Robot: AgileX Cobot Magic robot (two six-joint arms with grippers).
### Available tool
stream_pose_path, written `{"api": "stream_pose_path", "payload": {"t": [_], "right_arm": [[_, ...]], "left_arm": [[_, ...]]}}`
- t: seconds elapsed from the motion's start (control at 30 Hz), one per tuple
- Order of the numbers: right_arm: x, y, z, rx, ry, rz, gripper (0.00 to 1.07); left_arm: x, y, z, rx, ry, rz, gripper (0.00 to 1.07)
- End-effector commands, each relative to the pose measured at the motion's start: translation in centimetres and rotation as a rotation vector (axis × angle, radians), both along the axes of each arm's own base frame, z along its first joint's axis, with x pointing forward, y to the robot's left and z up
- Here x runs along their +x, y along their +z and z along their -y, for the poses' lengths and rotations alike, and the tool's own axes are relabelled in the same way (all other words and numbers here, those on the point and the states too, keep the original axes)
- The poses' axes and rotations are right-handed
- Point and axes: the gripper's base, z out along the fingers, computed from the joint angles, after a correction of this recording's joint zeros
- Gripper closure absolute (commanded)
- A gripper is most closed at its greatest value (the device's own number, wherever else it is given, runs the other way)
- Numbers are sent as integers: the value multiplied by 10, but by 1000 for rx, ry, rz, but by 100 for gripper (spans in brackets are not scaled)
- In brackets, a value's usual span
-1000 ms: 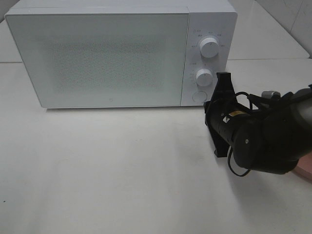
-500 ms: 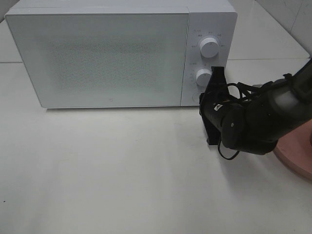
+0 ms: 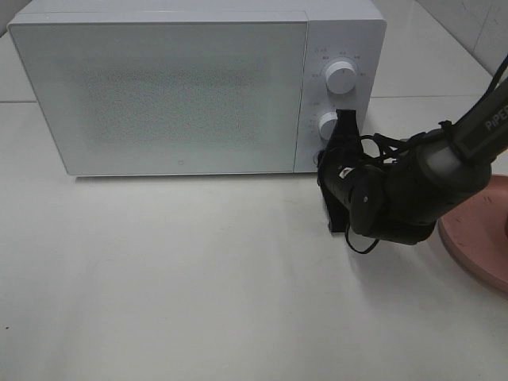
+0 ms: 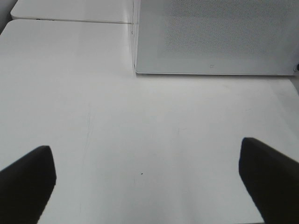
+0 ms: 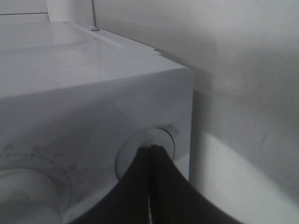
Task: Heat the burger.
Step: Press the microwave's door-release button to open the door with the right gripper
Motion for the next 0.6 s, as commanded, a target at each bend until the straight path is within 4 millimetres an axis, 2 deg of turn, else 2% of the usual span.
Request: {"api": "stream_pose_path", "payload": {"t": [0.03, 0.3, 0.6], "right_arm": [[5, 2, 4, 4, -7, 13, 107], [8, 4, 7, 5, -21, 32, 107], [23, 21, 2, 23, -40, 168, 107]], "left_arm": [[-2, 0, 1, -10, -6, 22, 7], [-2, 0, 1, -10, -6, 22, 7], [-2, 0, 1, -10, -6, 22, 7]]}}
